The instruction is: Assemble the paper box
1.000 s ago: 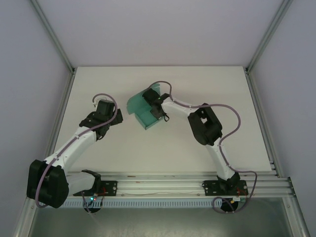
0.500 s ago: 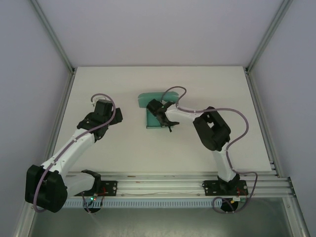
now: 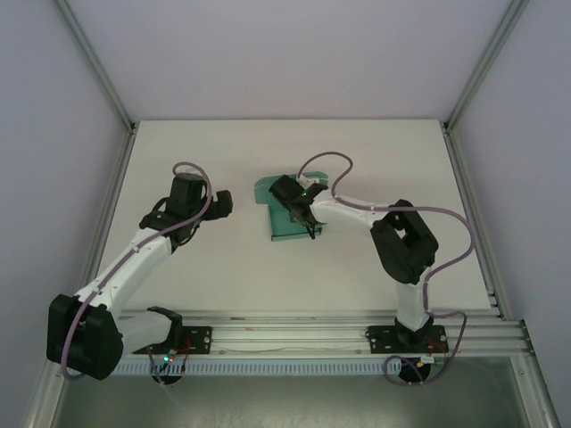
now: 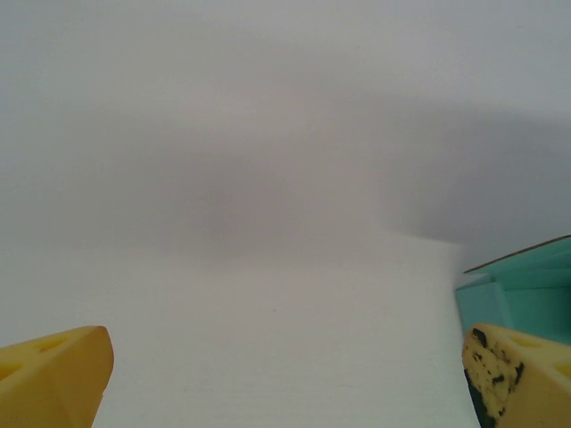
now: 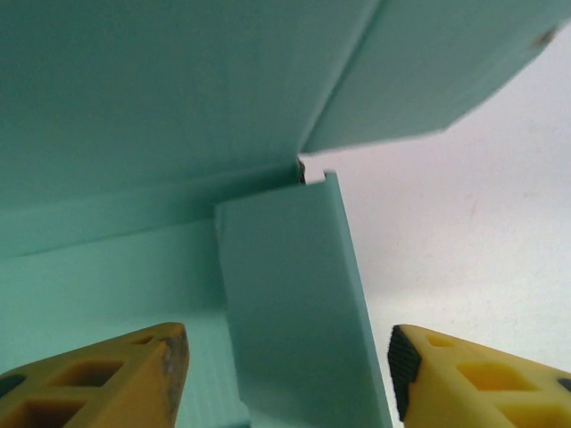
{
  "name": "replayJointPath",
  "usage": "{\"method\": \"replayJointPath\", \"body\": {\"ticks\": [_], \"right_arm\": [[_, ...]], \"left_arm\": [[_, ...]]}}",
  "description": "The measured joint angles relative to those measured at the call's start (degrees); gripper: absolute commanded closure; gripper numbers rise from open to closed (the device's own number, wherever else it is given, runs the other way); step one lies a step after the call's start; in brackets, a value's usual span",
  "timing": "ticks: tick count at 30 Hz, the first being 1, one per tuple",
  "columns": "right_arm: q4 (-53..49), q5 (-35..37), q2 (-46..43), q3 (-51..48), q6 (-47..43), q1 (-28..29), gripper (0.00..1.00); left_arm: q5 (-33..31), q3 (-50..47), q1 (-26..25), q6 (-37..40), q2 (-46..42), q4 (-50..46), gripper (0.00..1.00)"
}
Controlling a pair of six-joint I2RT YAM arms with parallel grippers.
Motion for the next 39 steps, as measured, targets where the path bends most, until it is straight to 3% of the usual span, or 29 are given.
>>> {"method": "replayJointPath", "body": {"ticks": [8,14,17,22,24,28,31,34,39], "right_arm": [[6.03,-4.11,-8.46,-7.04,-8.83,-2.99,0.38],[17.97,-19.56,-18.40,-22.01,-11.56,-10.88,0.37],[24.35,-26.40,-19.98,-26.34,-11.67,-14.01,0.45],[30.23,-35.04,-17.38,-27.93,-11.67,-17.40,0.56],[31.12,-36.81,-16.06,-27.82,-11.96,-17.59,0.58],[31.50,-39.34,-13.53,-26.75,-12.04,-17.53,0.59],[31.47,-39.47,-12.61,-26.05,-12.37,-17.53,0.70],[31.47,-39.45,-11.63,-25.59,-12.20,-17.53,0.71],[30.42,-37.57,-8.94,-24.17,-12.20,-16.94,0.72]], "left_arm": [[2.64,0.20,0.00,2.32,2.86,1.14,0.00],[5.99,-0.63,0.00,2.23,4.15,4.09,0.00],[8.66,-2.82,0.00,1.64,4.42,6.80,0.02],[13.60,-7.78,-0.02,-0.17,6.99,12.48,0.14],[14.95,-9.03,-0.33,-0.85,8.35,13.97,0.19],[16.50,-9.64,-2.71,-1.46,11.78,16.74,0.20],[17.59,-9.64,-5.05,-2.45,14.91,19.96,0.24],[17.92,-9.57,-6.82,-3.21,17.99,21.90,0.37],[17.77,-8.72,-8.61,-3.50,22.38,23.41,0.41]]}}
